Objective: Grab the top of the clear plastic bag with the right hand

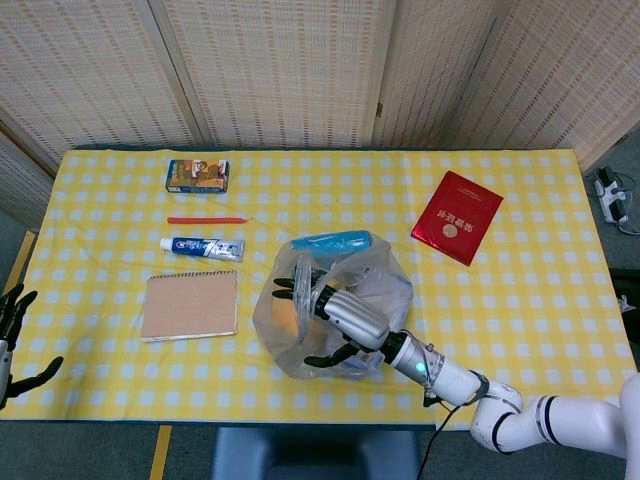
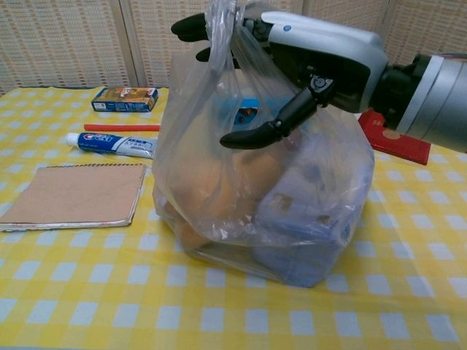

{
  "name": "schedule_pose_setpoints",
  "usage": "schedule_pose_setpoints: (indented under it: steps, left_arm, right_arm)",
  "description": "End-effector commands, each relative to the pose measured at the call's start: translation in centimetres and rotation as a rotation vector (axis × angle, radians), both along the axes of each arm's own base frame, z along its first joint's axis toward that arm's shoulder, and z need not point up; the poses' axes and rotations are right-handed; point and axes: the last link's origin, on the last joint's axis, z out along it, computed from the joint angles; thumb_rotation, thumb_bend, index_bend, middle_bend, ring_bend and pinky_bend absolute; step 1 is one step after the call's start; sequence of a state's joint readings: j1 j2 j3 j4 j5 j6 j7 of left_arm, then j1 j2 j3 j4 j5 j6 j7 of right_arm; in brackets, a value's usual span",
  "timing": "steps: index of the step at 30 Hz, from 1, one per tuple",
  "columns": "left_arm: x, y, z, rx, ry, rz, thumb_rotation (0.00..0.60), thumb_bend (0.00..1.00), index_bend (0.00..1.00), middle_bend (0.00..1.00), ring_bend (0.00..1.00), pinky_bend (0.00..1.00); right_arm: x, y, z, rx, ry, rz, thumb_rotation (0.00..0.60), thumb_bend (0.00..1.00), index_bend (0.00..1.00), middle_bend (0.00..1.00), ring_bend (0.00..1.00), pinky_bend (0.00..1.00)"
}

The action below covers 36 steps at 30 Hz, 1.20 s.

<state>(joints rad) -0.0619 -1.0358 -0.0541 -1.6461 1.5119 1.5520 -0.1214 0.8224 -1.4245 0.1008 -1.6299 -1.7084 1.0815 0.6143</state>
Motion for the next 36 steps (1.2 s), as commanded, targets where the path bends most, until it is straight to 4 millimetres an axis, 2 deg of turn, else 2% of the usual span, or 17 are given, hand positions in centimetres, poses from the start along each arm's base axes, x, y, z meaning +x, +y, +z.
schedule_pose_setpoints:
  steps: [1,8,26,36]
  left_arm:
    - [0.0,0.0,0.1,0.001,-0.001,0.001,0.600,0.25,0.00,0.00,0.03,0.00]
    - [0.0,-0.3,0.3,0.007,-0.013,0.001,0.600,0.25,0.00,0.00,0.03,0.00]
    - [-0.1,-0.3,0.6,0.015,-0.017,0.005,0.600,0.25,0.00,0.00,0.03,0.00]
    - [-0.1,-0.4,0.6,0.014,-0.018,0.004,0.600,0.25,0.00,0.00,0.03,0.00]
  right_arm:
    - [0.7,-0.3,-0.5,0.014,-0.011,0.001,0.600,0.26,0.00,0.00,0.00,0.00]
    - [2.2,-0.2,-1.1,0.045,-0.101,0.013,0.600,0.26,0.00,0.00,0.00,0.00]
    - [3.8,0.2,0.2,0.119,-0.387,0.037,0.600,0.26,0.00,0.00,0.00,0.00]
    - [4.2,-0.6,0.9,0.402,-0.656,-0.129,0.600,0.26,0.00,0.00,0.02,0.00]
